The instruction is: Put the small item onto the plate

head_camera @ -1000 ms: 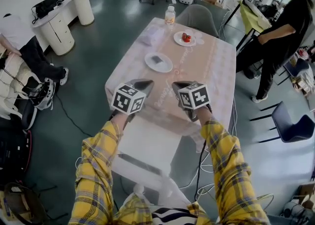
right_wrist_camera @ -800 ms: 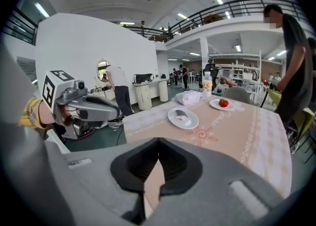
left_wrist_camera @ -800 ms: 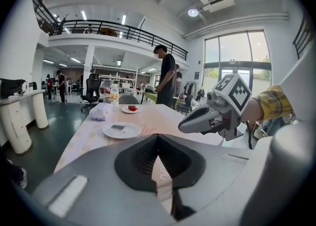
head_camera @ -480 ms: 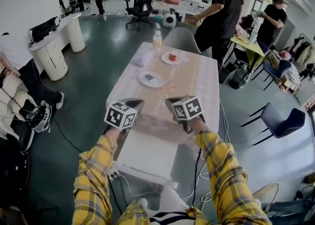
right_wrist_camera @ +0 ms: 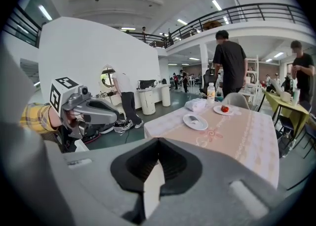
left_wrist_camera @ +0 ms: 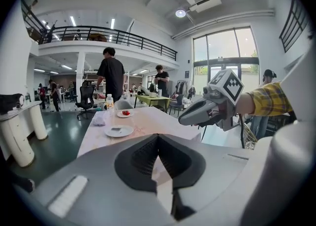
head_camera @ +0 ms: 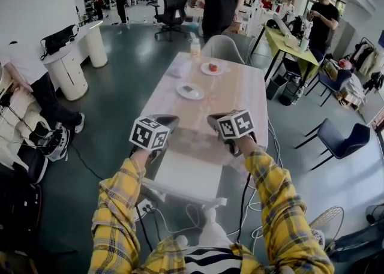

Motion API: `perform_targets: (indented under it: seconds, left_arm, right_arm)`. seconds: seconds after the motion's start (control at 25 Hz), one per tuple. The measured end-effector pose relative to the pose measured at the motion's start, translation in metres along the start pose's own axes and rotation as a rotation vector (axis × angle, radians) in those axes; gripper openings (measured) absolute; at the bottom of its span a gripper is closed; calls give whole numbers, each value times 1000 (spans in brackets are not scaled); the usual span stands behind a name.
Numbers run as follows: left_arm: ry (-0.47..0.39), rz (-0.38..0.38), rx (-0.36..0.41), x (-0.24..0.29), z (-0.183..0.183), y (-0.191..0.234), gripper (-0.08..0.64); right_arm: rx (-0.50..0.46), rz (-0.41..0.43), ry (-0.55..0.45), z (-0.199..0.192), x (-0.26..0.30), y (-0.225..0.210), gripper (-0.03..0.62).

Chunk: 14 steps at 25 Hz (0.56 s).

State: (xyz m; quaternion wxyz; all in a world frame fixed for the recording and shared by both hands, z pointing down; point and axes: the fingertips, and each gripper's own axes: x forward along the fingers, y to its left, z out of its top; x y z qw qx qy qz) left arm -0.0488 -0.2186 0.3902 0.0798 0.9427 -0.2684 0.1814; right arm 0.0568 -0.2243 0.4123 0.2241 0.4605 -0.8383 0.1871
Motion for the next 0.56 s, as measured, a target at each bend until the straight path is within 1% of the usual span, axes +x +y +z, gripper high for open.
perform_targets:
  seconds: [0.32,0.44,0.56]
  left_arm:
    - [-18,-18,14,-42,-4,-20,5]
    - [-15,-9,34,-54,-11,-24,5]
    - [-16,-6,26,-65,-24,-29,5]
  right_arm:
    - [-23,-4,-32,-1,-28,43,-3]
    - [-38,-5,-35,-4,-34,57,-3]
    - [-43,-11,-28,-12,-42,70,-3]
